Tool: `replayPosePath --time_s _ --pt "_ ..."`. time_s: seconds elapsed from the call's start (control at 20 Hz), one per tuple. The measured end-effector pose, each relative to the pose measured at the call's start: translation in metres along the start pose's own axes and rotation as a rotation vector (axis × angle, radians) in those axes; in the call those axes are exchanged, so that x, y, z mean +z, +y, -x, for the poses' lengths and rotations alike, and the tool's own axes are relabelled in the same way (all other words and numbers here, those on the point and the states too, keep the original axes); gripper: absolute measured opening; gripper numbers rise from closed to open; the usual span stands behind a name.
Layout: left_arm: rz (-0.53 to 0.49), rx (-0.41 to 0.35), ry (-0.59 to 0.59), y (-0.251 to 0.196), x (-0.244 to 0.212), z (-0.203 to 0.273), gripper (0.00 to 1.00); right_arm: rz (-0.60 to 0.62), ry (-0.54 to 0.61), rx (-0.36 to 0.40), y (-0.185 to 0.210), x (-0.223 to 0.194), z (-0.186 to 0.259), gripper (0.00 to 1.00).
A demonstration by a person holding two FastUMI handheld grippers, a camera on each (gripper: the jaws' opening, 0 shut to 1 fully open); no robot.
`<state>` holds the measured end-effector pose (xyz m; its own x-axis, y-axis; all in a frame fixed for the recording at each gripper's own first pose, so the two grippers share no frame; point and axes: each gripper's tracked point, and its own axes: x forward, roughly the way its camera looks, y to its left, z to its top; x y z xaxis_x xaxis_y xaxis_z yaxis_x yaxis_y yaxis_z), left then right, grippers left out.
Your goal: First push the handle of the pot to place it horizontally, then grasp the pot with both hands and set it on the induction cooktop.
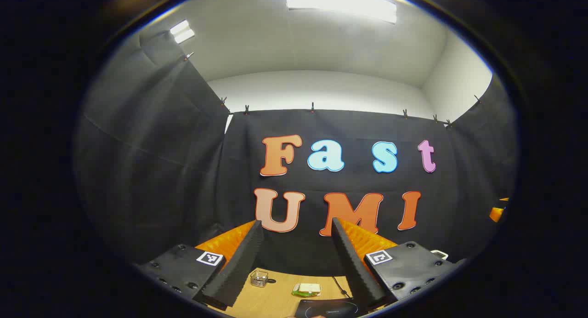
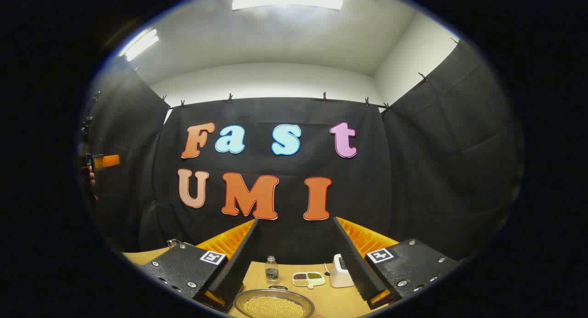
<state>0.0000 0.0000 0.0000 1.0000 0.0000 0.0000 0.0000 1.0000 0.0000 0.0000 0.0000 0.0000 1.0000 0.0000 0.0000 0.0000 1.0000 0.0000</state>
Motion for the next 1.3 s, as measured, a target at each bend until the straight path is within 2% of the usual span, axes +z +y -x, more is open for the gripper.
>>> replayPosePath --time_s 0.1,0.15,0.2,0.75,0.95,1.0,1.05,1.1,1.3 --pt "-0.003 0.000 0.000 0.000 -0.002 0.002 0.98 -0.002 0.007 0.008 0.001 -0.002 0.000 0.96" --pt "-0.005 -0.003 0.002 -0.003 -0.003 0.002 0.98 -0.004 0.008 0.009 0.001 -0.002 0.000 0.99" --pt "-0.006 -0.003 0.000 -0.004 -0.004 0.002 0.98 -0.004 0.008 0.012 0.002 -0.002 0.000 0.96" --pt "-0.016 -0.021 -0.055 -0.017 0.002 0.013 0.97 -0.004 0.035 0.067 0.017 -0.020 0.004 0.96" --pt "-0.029 -0.017 -0.045 -0.016 -0.005 0.012 0.97 0.000 0.044 0.076 0.019 -0.025 0.005 0.92" --pt "-0.041 -0.013 -0.039 -0.015 -0.008 0.011 0.97 -0.004 0.049 0.080 0.022 -0.029 0.005 0.96" --pt "-0.058 -0.003 -0.027 -0.015 -0.014 0.010 0.98 -0.009 0.058 0.083 0.022 -0.032 0.006 0.92" --pt "-0.070 0.008 -0.015 -0.012 -0.018 0.009 0.97 -0.020 0.068 0.088 0.024 -0.038 0.007 0.96" --pt "-0.069 0.004 0.002 -0.015 -0.026 0.008 0.97 -0.031 0.131 0.126 0.037 -0.068 0.012 0.96"
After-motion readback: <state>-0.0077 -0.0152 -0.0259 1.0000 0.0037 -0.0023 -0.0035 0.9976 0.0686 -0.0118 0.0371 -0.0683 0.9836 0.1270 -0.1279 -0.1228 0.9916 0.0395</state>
